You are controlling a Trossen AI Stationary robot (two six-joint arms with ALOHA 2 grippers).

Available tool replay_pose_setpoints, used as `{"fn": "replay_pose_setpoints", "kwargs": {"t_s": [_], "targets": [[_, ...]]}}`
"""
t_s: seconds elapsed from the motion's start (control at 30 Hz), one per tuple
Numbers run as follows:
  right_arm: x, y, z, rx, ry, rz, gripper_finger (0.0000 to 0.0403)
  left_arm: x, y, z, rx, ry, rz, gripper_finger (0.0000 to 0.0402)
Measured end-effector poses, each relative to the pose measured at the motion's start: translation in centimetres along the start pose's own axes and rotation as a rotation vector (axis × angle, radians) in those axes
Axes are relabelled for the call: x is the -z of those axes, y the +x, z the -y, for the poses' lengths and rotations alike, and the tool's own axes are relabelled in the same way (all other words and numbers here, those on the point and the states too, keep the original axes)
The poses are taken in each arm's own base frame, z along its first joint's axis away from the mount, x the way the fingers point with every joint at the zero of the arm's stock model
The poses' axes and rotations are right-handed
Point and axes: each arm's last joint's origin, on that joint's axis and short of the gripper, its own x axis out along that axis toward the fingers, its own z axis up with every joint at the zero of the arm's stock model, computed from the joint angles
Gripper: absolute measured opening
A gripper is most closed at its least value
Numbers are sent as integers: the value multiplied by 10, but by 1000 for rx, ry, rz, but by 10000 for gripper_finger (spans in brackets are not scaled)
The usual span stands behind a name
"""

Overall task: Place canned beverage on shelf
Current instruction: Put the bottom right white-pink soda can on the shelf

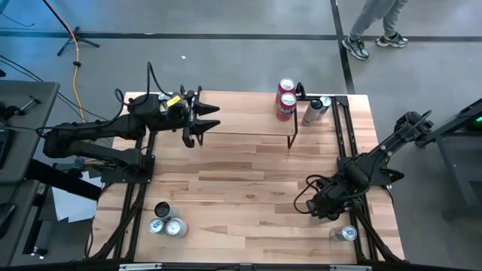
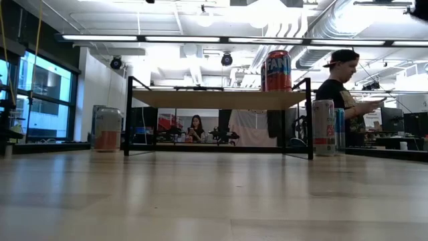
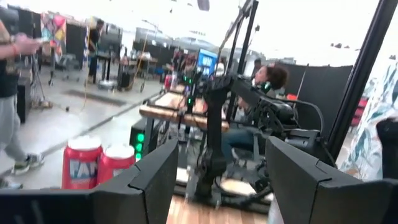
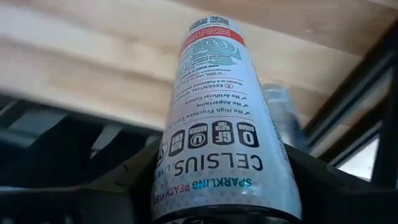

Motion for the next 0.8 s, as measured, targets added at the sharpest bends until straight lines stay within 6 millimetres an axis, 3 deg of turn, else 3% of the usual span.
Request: {"fn": "replay_pose_setpoints", "kwargs": {"t_s": [0.17, 0.3, 0.5, 0.67, 0.8], "targets": [[12, -59, -12, -181, -131, 115, 239, -7, -1, -3, -5, 24, 66, 204], [9, -108, -16, -283, -192, 313, 239, -14, -1, -5, -14, -6, 100, 204], [-11, -167, -29, -441, -331, 596, 239, -43, 1, -2, -58, 28, -54, 223], [-35, -209, -51, -441, -523, 727, 239, -72, 6, 6, -32, 27, -237, 262], [-58, -232, -78, -381, -682, 766, 239, -84, 14, 11, 40, -40, -395, 297]]}}
